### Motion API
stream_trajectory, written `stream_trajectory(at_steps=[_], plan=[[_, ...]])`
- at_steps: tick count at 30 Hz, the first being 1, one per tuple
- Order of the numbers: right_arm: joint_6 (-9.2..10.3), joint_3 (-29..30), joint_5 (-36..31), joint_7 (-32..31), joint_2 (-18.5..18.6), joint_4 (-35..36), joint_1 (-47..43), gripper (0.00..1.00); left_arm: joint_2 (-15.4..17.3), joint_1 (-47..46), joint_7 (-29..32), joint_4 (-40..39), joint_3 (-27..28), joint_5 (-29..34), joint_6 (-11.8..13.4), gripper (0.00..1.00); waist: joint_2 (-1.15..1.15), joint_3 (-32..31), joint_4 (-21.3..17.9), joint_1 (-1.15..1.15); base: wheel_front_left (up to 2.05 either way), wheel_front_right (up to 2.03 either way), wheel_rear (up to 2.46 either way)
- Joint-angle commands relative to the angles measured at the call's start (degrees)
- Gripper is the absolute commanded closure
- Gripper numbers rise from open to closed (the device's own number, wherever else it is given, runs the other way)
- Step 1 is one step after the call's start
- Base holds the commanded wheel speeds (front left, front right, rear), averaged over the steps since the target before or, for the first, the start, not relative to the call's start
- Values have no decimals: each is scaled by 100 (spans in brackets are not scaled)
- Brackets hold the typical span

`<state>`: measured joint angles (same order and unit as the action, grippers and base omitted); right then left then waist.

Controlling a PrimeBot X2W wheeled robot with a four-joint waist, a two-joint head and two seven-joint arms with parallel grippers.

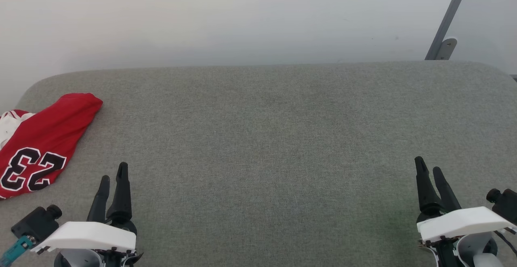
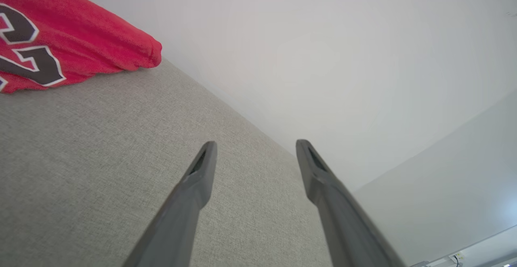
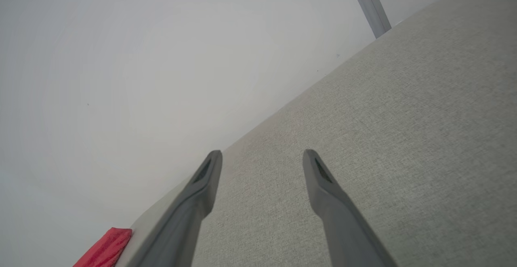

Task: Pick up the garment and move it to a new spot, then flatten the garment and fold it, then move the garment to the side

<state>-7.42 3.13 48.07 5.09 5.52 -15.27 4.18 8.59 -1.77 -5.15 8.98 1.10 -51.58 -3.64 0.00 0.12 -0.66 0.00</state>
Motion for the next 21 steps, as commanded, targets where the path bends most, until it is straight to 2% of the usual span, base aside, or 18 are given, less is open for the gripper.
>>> stream_trajectory(at_steps=[1,21], plan=[[-8,4,-206,77,46,71,131,0,17,-3,-77,-92,39,251,-71,0,0,2,-1,0,0,0,0],[-9,42,-1520,407,26,472,-47,0,-114,165,-401,-210,258,1647,-351,0,0,24,-15,0,0,0,0]])
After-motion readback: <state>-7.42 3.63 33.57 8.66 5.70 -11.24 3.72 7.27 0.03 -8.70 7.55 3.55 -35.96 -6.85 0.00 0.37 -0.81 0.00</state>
